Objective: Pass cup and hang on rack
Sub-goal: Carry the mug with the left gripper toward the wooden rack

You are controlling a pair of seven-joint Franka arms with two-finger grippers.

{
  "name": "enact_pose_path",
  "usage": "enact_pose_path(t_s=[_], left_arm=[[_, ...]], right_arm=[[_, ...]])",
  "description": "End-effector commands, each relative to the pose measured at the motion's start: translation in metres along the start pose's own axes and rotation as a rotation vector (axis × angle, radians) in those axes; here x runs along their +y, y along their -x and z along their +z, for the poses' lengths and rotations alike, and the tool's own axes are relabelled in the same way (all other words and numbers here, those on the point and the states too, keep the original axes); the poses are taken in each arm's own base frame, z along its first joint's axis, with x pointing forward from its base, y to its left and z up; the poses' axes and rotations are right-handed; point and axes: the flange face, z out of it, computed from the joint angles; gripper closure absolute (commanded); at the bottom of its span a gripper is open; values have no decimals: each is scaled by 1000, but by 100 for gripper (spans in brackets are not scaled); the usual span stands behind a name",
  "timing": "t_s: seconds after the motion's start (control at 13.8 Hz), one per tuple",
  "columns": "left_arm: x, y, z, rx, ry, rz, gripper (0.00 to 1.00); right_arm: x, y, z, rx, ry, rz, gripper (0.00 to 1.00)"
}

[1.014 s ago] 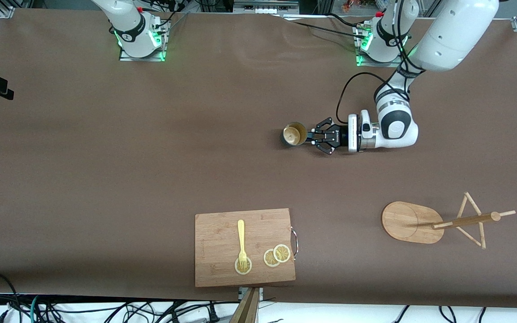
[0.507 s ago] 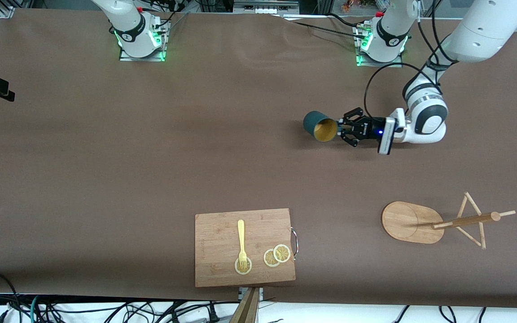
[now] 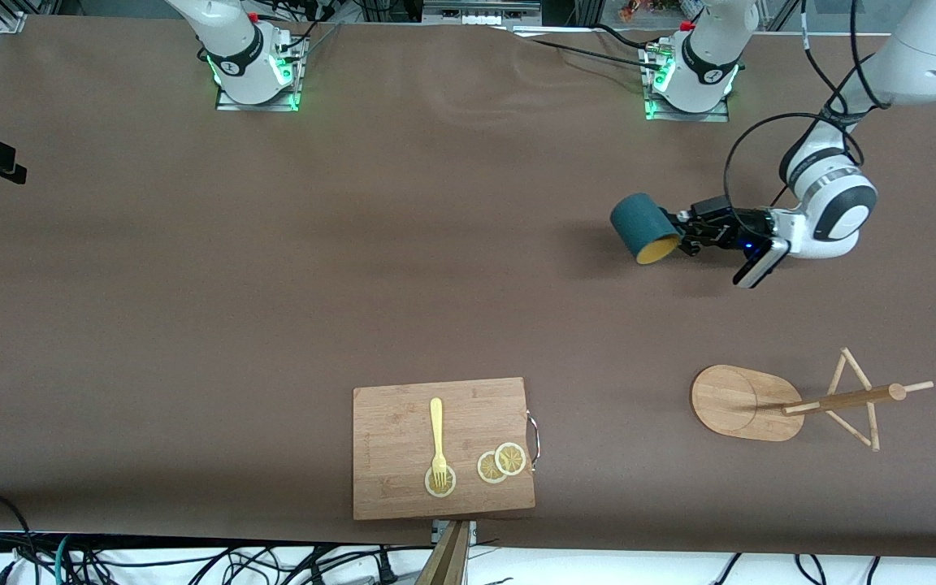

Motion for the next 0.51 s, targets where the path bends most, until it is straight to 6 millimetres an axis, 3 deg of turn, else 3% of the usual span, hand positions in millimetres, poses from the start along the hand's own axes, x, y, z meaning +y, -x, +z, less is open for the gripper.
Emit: enact_pose_path(t_s=[0.0,0.14,0.43], left_arm=[[20,-10,-13,-8,43,-124,100],[25,-10,-31,24,54,-193,100],[37,-30,-59,42,34,-242,100]], right_arm=[[3,1,-3,12,-7,-13,0],[3,1,-3,12,-7,-13,0],[3,1,-3,12,-8,-14,0]])
